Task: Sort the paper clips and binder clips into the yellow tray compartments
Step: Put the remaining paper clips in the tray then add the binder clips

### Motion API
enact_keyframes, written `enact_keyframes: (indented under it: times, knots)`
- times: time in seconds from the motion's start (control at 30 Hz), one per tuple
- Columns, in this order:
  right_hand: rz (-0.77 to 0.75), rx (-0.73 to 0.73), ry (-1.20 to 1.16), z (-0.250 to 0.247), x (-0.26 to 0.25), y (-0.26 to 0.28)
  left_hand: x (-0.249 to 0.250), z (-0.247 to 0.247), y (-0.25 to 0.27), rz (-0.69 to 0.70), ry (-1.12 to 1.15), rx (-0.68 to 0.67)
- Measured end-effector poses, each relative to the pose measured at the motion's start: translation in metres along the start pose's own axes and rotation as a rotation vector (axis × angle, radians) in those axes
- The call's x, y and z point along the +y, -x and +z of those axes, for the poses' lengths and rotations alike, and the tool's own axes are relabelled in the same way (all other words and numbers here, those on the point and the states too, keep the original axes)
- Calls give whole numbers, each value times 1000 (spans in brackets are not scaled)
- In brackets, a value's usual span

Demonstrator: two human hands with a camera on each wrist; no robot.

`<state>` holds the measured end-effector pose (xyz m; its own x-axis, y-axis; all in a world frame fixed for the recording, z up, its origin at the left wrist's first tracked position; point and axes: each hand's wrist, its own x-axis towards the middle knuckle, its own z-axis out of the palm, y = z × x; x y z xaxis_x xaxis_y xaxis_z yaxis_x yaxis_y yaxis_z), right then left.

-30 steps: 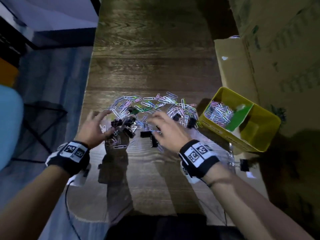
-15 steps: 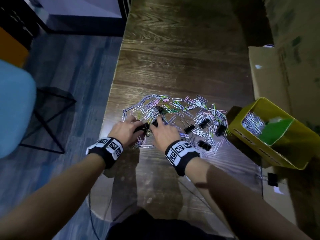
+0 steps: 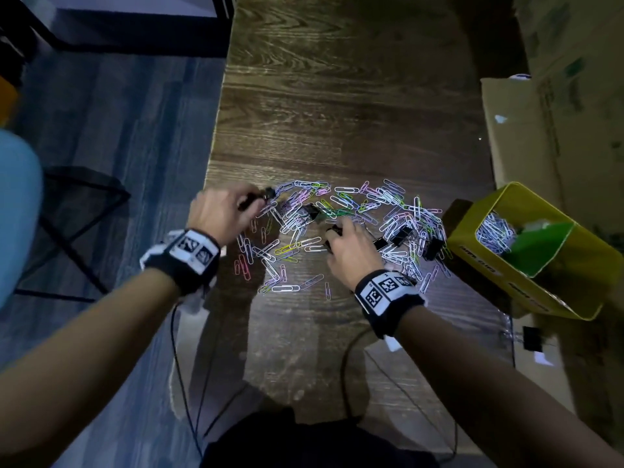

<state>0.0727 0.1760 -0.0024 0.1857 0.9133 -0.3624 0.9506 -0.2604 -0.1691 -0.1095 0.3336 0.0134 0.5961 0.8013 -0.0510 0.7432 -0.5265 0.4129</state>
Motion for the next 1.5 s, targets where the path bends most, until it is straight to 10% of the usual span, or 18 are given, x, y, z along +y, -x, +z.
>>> enact_keyframes:
  times: [0.33,0.57,0.8,1.13,1.3,1.5]
  knots:
    - [98,197,68,4,8,5,3,12,-79,-53,-75,-185]
    - [-288,63,162,1,-20,-11,-20,31,-27,-56,75,33]
    - [-105,-50,236,3,-6,-17,-17,82,45,51,-148,-328]
    - [-366,-55,19,31,-15,30,22,95,109,179,-47,-301]
    - [-281,-125,15,56,-27,60,20,87,67,93,-92,-324]
    - [-248,-98,-111,48,-22,73,13,93,89,336,-140,-410]
